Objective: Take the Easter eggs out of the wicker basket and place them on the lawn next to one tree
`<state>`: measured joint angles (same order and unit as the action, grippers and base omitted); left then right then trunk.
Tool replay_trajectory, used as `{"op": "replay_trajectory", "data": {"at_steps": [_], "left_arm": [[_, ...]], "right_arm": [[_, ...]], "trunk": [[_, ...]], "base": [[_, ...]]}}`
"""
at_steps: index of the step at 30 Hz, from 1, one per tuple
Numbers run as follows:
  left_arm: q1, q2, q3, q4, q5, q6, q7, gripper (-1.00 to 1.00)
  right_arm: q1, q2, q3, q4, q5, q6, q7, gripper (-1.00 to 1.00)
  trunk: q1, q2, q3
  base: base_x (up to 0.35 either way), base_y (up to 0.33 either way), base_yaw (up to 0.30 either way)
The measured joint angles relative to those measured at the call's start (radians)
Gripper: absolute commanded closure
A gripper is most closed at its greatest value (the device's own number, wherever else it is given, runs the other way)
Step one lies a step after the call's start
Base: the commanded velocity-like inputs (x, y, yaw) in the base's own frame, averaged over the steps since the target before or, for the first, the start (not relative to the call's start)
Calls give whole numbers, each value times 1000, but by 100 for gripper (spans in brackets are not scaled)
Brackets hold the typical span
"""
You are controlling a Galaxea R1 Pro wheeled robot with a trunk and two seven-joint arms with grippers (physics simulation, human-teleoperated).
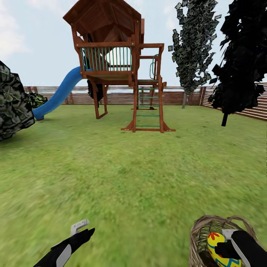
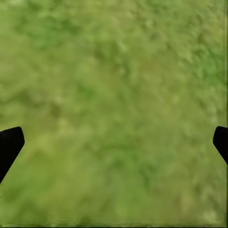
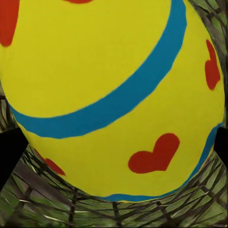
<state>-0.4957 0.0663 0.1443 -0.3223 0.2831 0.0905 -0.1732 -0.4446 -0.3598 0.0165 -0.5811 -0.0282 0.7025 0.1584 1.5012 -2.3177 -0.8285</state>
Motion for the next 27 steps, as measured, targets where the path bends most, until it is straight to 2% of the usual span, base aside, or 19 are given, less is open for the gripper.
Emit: {"op": "replay_trajectory", "data": {"at_steps": [4,10,27], "left_arm": [[0,0,0,0,0,0,1,-100],[0,-12,0,0,0,0,0,-100],[0,-12,0,0,0,0,1,-100]], "right_arm": [[0,0,0,0,0,0,0,100],[0,0,0,0,0,0,0,100],[0,0,0,0,0,0,0,100]], "trunk": [[-15,28,13],[-39,70,31],[-104,189,85]], "base": [[-243,0,0],[-10,0,0],[0,0,0]]}}
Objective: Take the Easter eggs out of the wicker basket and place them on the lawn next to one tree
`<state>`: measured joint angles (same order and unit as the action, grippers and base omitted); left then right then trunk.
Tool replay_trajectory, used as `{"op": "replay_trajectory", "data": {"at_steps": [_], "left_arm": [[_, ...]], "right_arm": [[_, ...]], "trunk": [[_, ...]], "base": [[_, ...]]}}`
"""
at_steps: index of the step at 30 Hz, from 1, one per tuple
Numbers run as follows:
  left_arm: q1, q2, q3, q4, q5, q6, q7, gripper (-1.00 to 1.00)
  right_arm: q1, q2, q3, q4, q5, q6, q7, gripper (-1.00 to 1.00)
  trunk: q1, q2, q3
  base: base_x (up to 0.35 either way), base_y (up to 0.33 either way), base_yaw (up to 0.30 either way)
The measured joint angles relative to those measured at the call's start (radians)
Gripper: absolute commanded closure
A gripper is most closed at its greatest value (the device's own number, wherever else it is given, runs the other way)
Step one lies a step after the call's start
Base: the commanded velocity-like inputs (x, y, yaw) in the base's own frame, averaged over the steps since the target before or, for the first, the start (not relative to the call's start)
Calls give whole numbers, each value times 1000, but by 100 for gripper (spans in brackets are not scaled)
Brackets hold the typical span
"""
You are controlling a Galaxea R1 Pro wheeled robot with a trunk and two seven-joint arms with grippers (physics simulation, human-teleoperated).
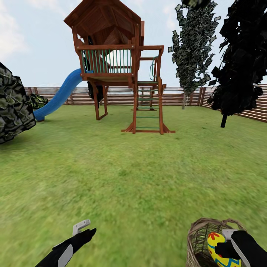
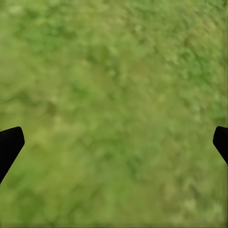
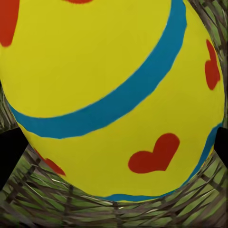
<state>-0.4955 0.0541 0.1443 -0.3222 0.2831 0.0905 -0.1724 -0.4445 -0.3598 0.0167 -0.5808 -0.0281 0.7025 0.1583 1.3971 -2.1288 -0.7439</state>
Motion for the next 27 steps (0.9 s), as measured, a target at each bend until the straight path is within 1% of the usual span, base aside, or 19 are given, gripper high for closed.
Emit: {"op": "replay_trajectory", "data": {"at_steps": [4,12,20,27], "left_arm": [[0,0,0,0,0,0,0,-100],[0,0,0,0,0,0,0,-100],[0,0,1,0,0,0,-1,-100],[0,0,0,0,0,0,-1,-100]], "right_arm": [[0,0,0,-1,0,0,0,100],[0,0,-1,0,0,0,0,100],[0,0,0,0,0,0,0,100],[0,0,0,0,0,0,0,100]], "trunk": [[-15,28,13],[-45,84,38],[-77,140,63],[-103,189,85]], "base": [[-72,0,0],[-314,0,0],[-53,0,0],[-331,-2,0]]}}
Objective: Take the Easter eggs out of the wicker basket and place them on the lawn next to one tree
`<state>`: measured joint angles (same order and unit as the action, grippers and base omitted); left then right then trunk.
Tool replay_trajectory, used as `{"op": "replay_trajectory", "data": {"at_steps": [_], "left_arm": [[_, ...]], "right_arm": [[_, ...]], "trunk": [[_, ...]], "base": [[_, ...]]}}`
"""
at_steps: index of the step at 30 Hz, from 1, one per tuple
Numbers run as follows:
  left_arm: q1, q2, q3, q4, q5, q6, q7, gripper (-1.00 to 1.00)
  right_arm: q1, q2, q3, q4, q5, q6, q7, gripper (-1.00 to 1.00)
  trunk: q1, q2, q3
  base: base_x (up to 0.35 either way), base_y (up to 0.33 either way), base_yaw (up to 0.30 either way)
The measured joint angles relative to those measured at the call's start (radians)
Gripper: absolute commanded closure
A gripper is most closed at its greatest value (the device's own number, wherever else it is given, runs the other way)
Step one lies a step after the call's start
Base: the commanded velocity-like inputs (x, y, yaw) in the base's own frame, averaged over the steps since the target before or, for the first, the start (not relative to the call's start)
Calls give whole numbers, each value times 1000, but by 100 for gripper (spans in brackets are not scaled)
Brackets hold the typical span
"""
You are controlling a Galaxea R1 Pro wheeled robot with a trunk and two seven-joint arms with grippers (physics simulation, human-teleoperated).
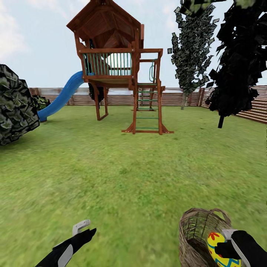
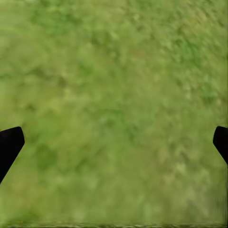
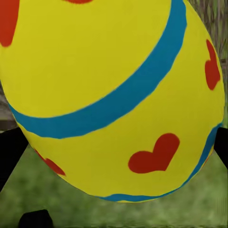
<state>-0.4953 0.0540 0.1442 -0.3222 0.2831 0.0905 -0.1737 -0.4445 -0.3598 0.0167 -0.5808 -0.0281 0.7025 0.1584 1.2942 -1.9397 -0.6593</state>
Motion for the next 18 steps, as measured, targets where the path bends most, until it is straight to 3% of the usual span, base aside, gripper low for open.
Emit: {"op": "replay_trajectory", "data": {"at_steps": [7,11,18], "left_arm": [[0,0,-1,0,-1,0,0,-100],[0,1,0,0,0,0,-5,-100],[0,0,-2,1,-1,-6,-5,-100]], "right_arm": [[0,0,-1,0,0,0,0,100],[0,0,-1,-1,-1,0,0,100],[0,0,-1,-1,0,0,0,100]], "trunk": [[-27,49,22],[-43,77,35],[-69,126,56]], "base": [[-317,-142,0],[-94,-69,0],[-243,-218,0]]}}
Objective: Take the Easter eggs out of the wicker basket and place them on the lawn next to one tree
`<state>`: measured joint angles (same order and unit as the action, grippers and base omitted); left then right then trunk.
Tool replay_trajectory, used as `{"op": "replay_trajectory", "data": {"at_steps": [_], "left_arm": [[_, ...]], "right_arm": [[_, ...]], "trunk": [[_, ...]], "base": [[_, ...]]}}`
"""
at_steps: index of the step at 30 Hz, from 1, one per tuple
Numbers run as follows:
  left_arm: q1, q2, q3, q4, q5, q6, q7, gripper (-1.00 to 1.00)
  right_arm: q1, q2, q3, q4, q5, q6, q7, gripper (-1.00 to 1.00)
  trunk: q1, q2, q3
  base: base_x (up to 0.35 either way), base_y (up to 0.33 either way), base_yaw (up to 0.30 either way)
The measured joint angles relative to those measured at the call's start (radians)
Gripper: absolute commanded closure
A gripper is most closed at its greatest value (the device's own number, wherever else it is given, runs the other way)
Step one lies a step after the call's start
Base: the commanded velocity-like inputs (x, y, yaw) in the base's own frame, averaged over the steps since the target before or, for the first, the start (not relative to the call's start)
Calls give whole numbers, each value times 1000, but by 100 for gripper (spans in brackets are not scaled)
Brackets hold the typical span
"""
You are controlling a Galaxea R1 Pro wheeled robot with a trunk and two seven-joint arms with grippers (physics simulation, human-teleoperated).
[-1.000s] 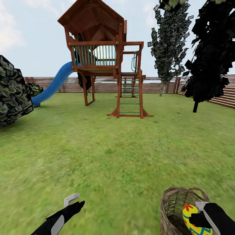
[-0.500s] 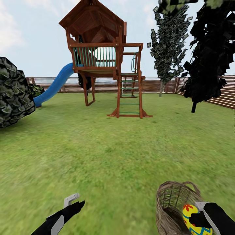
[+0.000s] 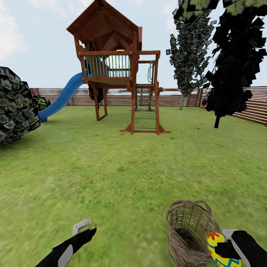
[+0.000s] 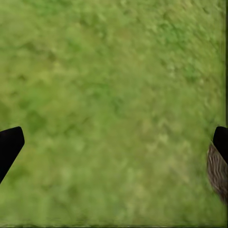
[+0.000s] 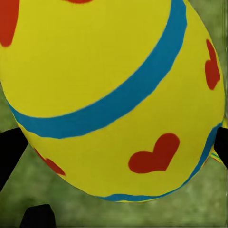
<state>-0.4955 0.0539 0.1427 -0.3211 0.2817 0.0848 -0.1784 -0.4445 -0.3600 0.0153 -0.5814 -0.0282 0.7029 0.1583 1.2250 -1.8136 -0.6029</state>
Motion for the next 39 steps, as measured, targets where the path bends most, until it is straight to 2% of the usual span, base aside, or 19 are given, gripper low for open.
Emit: {"op": "replay_trajectory", "data": {"at_steps": [9,15,18,20,26,39], "left_arm": [[0,0,0,0,-1,0,0,-100],[0,3,2,-1,1,0,-2,-100],[0,4,2,-1,1,-2,-3,-100],[1,5,3,11,2,-38,-3,-100],[0,3,4,35,2,-66,-1,-100],[0,6,1,36,1,-63,-1,-100]], "right_arm": [[0,0,0,0,-1,1,0,100],[0,0,0,0,-1,0,0,100],[0,0,0,0,-1,0,0,100],[0,0,0,0,-1,0,0,100],[0,0,-1,0,-1,-1,0,100],[0,-3,-10,0,-5,4,2,100]], "trunk": [[-35,63,28],[-58,105,47],[-58,105,47],[-58,105,47],[-58,105,47],[-58,105,54]], "base": [[-254,-250,0],[-21,-22,0],[0,0,0],[0,8,0],[0,271,-43],[0,332,-257]]}}
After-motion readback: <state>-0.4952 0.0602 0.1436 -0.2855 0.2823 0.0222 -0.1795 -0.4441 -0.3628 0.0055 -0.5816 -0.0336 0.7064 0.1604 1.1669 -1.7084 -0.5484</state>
